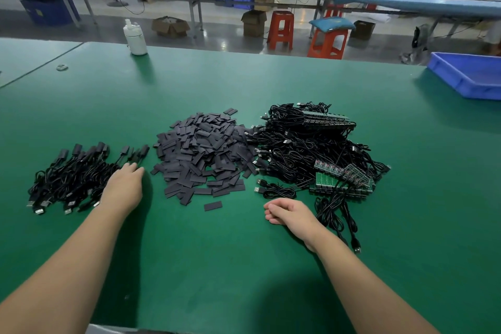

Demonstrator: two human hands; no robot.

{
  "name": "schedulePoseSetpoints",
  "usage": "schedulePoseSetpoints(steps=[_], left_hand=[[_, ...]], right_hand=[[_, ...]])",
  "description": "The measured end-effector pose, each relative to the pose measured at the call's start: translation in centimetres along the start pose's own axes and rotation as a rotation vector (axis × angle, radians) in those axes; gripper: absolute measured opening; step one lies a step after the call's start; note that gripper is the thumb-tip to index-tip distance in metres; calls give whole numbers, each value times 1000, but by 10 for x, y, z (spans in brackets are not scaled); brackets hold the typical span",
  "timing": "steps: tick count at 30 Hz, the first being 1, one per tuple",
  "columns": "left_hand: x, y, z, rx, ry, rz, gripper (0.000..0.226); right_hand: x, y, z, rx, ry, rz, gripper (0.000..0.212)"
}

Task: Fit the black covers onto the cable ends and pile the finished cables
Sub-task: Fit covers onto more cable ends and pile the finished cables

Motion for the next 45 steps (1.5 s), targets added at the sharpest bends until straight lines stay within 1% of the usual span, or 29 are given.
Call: schedulePoseSetpoints(steps=[2, 5, 8, 10, 11, 12, 13, 14, 15, 16, 17, 18, 19, 20, 21, 22, 23, 25, 28, 31, 33, 35, 36, 39, 41, 43, 45], left_hand=[[-10, -2, 5, -69, -123, -3, 54], [-15, -5, 5, -110, -147, -29, 53], [-8, -5, 1, -167, -177, -72, 50], [6, -3, -4, -157, -172, -95, 51], [15, -3, -7, -119, -161, -90, 51], [26, -2, -11, -69, -148, -74, 50], [39, -2, -15, -19, -131, -52, 50], [52, -2, -19, 24, -103, -26, 49], [67, -1, -23, 58, -65, 2, 49], [83, 0, -27, 88, -22, 35, 49], [100, 2, -31, 120, 29, 73, 49], [119, 6, -35, 151, 91, 116, 48], [138, 10, -39, 169, 161, 160, 47], [158, 14, -42, 173, 234, 205, 45], [179, 20, -45, 163, 309, 250, 44], [200, 27, -48, 137, 397, 292, 42], [221, 34, -50, 89, 501, 333, 40], [263, 52, -53, -50, 716, 411, 36], [316, 80, -57, -238, 943, 483, 37], [345, 92, -64, -276, 1077, 461, 39], [351, 95, -69, -250, 1084, 437, 27], [351, 95, -72, -227, 1083, 417, 8], [351, 95, -72, -218, 1081, 403, 8], [351, 99, -69, -141, 969, 353, 32], [353, 102, -66, -72, 896, 309, 42], [355, 104, -63, -38, 874, 278, 44], [355, 106, -58, -23, 884, 254, 40]], right_hand=[[0, 0, 0, -1, 7, -1, 14], [-1, 1, 2, 10, 20, 4, 13], [-7, 4, 4, 13, 95, 15, 14], [-13, 10, 4, -5, 199, 3, 13], [-17, 14, 2, 6, 291, -33, 12], [-22, 18, -3, 58, 412, -100, 11], [-29, 23, -10, 167, 542, -187, 11], [-36, 29, -22, 338, 654, -287, 11], [-44, 36, -38, 549, 736, -376, 11], [-50, 42, -58, 752, 794, -421, 14], [-53, 47, -79, 897, 827, -396, 24], [-55, 47, -100, 957, 846, -302, 36], [-55, 47, -118, 941, 865, -182, 45], [-54, 44, -132, 877, 863, -75, 48], [-53, 42, -141, 801, 829, 0, 44], [-50, 39, -147, 734, 765, 30, 36], [-49, 37, -149, 691, 698, 19, 29], [-48, 37, -150, 646, 616, -63, 19], [-56, 39, -145, 573, 587, -174, 11], [-67, 41, -137, 465, 621, -257, 2], [-73, 43, -133, 405, 665, -297, 8], [-77, 43, -132, 397, 666, -308, 10], [-78, 43, -130, 395, 664, -305, 10], [-77, 40, -125, 403, 672, -277, 11], [-76, 38, -120, 442, 697, -261, 13], [-75, 37, -117, 473, 714, -242, 14], [-74, 37, -115, 498, 733, -221, 14]])
Point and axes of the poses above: each hand's wrist, its own y-axis away from the middle knuckle, its own z-axis out of the palm, x = y × z, the point moved 2 cm from there along -y, towards the middle knuckle, and after that the axes turned 7 degrees about y, right-handed, at the moved point
